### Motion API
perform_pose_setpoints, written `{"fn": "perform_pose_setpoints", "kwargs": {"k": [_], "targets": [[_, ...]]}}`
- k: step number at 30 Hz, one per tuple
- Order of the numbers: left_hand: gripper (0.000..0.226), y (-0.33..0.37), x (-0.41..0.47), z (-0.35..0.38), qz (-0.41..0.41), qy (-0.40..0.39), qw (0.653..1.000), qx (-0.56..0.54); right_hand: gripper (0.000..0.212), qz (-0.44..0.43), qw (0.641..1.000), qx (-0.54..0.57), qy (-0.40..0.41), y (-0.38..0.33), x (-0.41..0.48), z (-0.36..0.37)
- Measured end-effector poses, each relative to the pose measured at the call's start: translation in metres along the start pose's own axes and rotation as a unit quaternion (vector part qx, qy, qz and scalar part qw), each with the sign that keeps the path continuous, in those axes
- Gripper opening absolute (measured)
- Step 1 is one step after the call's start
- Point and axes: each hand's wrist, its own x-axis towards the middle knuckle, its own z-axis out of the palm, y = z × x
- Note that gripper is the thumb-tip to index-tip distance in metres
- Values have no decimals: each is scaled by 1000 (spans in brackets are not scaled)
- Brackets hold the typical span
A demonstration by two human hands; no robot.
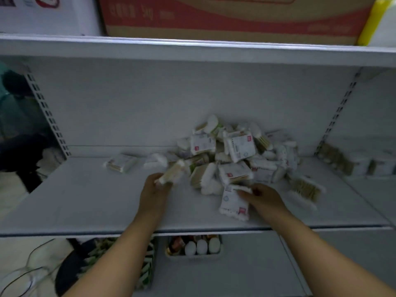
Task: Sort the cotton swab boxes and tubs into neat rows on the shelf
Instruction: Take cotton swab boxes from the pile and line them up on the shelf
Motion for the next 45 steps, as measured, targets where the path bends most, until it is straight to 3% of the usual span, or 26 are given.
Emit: {"fn": "perform_pose_setpoints", "kwargs": {"k": [4,7,10,13,19,23,26,28,32,39,45], "targets": [[11,7,0,-9,-94,-13,964,-248,26,60,993,92,-38,-6,-9,-15],[16,12,3,-13,-137,-7,931,-339,29,80,987,132,-49,-4,-18,-15],[16,12,4,-20,-180,-52,894,-407,25,100,968,211,-87,0,-29,-17],[15,13,4,-28,-202,-90,892,-395,18,132,938,294,-130,7,-42,-23],[17,45,0,-18,-153,-173,942,-244,23,149,874,458,-63,12,-58,-70],[18,88,-14,22,-68,-284,952,-88,24,114,876,467,-22,15,-61,-112],[30,114,-42,71,-34,-322,946,4,18,99,893,439,1,25,-68,-150],[33,127,-66,112,-39,-332,942,-13,20,73,902,425,16,36,-75,-180],[16,146,-115,199,-63,-356,928,-92,23,50,931,357,52,62,-92,-243],[19,172,-192,316,-60,-342,933,-92,37,36,933,335,125,118,-111,-337],[22,180,-226,386,-67,-347,928,-116,24,73,928,329,158,161,-102,-389]]}}
